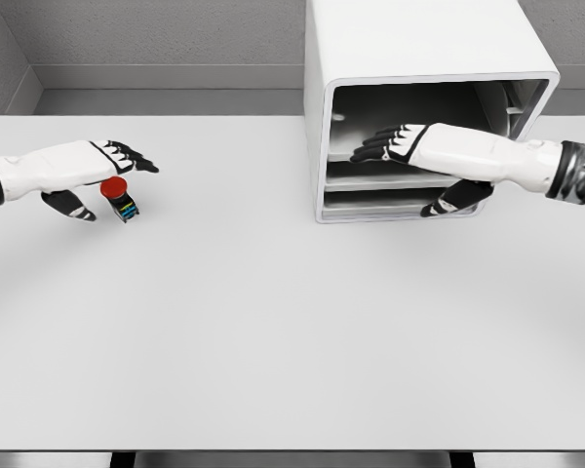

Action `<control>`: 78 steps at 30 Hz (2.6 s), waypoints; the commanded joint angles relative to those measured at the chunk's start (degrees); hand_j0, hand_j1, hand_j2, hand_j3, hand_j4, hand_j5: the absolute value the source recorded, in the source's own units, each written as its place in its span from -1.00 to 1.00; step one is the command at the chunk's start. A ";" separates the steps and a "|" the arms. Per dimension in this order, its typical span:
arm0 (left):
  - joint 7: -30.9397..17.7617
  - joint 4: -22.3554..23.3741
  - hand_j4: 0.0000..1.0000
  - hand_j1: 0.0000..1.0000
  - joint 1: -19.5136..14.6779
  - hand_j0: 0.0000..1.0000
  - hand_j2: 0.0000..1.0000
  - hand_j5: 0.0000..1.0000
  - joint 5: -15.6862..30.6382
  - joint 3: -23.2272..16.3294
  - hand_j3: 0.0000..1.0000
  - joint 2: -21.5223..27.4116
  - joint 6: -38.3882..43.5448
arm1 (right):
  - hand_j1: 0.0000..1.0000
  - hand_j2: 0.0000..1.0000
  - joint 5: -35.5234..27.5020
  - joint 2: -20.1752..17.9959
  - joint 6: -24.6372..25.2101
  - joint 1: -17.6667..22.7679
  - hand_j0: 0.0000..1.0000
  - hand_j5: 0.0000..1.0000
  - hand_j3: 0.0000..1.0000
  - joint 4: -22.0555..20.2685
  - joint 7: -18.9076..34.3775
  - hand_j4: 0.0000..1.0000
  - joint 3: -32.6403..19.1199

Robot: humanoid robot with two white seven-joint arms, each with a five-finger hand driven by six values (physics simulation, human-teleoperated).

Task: Slide open multi-storey tabletop storage cabinets and put open load switch and slide close multi-storey tabletop storage cabinets

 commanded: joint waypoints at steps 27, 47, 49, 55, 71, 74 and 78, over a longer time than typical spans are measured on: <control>0.04 4.39 0.56 0.56 -0.53 0.56 0.56 0.56 -0.94 -2.38 0.56 -3.45 0.00 | 1.00 1.00 3.81 6.54 0.11 -0.79 1.00 1.00 1.00 12.04 0.52 1.00 0.01; 0.04 4.83 0.03 0.03 -0.79 0.03 0.03 0.03 -1.64 -2.29 0.03 -3.01 0.00 | 1.00 1.00 6.01 9.09 0.11 -0.88 1.00 1.00 1.00 17.58 0.87 1.00 0.01; 0.04 4.83 -0.03 -0.03 -0.70 -0.03 -0.03 -0.03 -1.64 -2.29 -0.03 -3.27 0.00 | 1.00 1.00 6.01 9.09 0.11 -0.62 1.00 1.00 1.00 17.41 0.96 1.00 0.10; 0.30 4.74 -0.16 -0.16 -0.79 -0.16 -0.16 -0.16 -1.73 -2.03 -0.16 -3.97 0.00 | 1.00 1.00 6.10 9.00 0.11 -0.44 1.00 1.00 1.00 16.97 1.31 1.00 0.10; 0.92 -2.02 -0.17 -0.17 -5.45 -0.17 -0.17 -0.17 -1.03 -1.41 -0.17 -5.47 0.00 | 1.00 1.00 6.01 4.96 0.11 -0.35 1.00 1.00 1.00 11.60 1.93 1.00 0.27; 0.92 -3.52 -0.14 -0.14 -5.62 -0.14 -0.14 -0.14 -1.20 -1.50 -0.14 -5.38 0.00 | 1.00 1.00 5.92 3.46 0.11 0.17 1.00 1.00 1.00 9.50 1.93 1.00 0.27; 0.92 -4.66 -0.14 -0.14 -6.33 -0.14 -0.14 -0.14 -1.38 -1.59 -0.14 -5.38 0.00 | 1.00 1.00 5.84 2.14 0.11 0.35 1.00 1.00 1.00 8.53 1.93 1.00 0.27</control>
